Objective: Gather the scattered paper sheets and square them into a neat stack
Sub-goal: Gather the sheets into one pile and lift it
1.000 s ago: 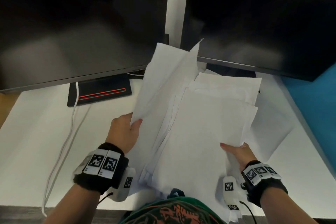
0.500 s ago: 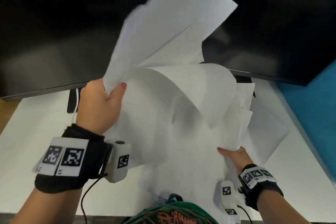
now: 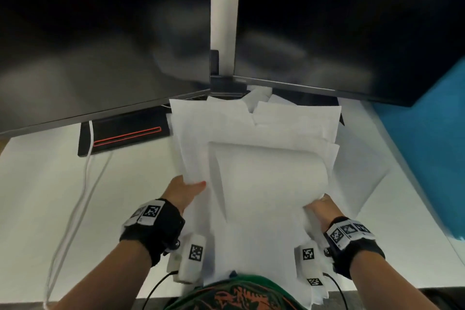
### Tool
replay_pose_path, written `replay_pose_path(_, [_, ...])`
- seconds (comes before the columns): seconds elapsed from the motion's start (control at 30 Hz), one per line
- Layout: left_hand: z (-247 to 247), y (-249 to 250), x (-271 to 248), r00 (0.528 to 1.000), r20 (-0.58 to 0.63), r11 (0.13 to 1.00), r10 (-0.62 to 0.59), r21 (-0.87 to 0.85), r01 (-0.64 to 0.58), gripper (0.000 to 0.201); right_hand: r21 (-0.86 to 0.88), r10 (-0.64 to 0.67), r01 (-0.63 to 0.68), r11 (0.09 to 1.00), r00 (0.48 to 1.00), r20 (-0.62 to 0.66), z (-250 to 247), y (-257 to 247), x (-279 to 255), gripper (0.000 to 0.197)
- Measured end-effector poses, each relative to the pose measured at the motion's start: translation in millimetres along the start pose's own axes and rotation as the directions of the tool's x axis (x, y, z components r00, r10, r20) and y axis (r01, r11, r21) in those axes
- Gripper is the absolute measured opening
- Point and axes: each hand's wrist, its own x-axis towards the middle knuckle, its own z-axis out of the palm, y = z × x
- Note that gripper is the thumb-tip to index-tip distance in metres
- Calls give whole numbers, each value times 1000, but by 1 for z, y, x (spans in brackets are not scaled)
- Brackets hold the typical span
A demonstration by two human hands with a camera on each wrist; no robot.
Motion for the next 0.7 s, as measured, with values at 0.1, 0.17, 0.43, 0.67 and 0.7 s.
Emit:
replay_pose_path(0.1, [2,-11,14,998,0,994,-60,90,59,33,112,26,-33,993,998,61,1,0,-4,18])
replay_pose_path(0.17, [3,-16,22,998,-8,988,-68,141,68,37,159,42,-53,986,997,70,1,2,-3,32])
replay_pose_path(0.43, [1,-31,44,998,13,979,-65,194,62,76,191,55,-74,979,993,102,-2,10,7,104])
replay_pose_path(0.67, [12,-19,30,998,45,947,40,318,-53,44,317,12,-36,948,997,75,7,-7,-12,43])
replay_pose_path(0.7, [15,-18,30,997,47,935,69,345,-81,46,331,0,-25,943,997,75,8,-8,-14,50])
